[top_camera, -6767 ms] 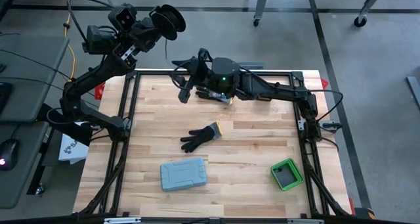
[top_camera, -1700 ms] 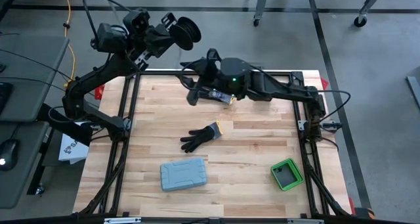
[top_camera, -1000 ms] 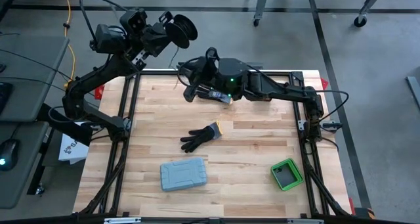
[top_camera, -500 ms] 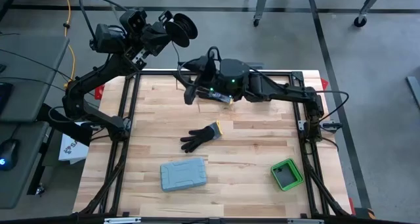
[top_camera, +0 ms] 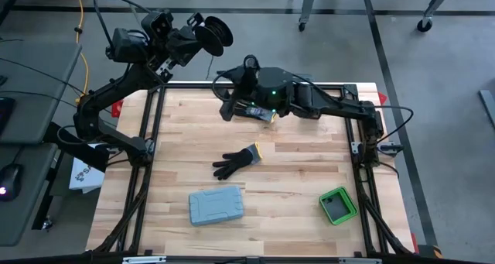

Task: Coil cords
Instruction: Coil the black wire cable onto the black spool

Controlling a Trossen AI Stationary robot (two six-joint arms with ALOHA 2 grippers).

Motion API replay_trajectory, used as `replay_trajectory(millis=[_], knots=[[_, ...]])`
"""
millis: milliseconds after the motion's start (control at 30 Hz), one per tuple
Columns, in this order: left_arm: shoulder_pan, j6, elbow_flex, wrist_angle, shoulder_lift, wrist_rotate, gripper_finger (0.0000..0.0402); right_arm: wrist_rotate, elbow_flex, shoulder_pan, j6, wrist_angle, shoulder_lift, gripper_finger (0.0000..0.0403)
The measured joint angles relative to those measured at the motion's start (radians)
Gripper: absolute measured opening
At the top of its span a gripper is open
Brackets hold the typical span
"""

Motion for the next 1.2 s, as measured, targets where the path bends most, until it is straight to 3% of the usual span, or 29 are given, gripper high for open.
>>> replay_trajectory(millis=[133, 400, 767, 833, 967, 1200], knots=[[0.0, 0.007, 0.0, -0.004, 0.0, 0.0, 0.0, -0.072, 0.0, -0.003, 0.063, 0.017, -0.005, 0.0207], [0.0, 0.0, 0.0, -0.004, 0.0, 0.0, 0.0, 0.072, 0.0, -0.014, 0.022, 0.016, -0.004, 0.0207], [0.0, 0.009, 0.0, -0.004, 0.0, 0.0, 0.0, 0.054, 0.0, -0.012, 0.014, 0.01, -0.004, 0.0206], [0.0, 0.011, 0.0, -0.004, 0.0, 0.0, 0.0, 0.031, 0.0, -0.012, 0.013, 0.007, -0.004, 0.0206], [0.0, 0.024, 0.0, -0.004, 0.0, 0.0, 0.0001, -0.119, 0.0, -0.011, 0.019, -0.019, -0.004, 0.0206], [0.0, 0.025, 0.0, -0.004, 0.0, 0.0, 0.0001, -0.074, 0.0, -0.008, 0.037, -0.08, -0.004, 0.0206]])
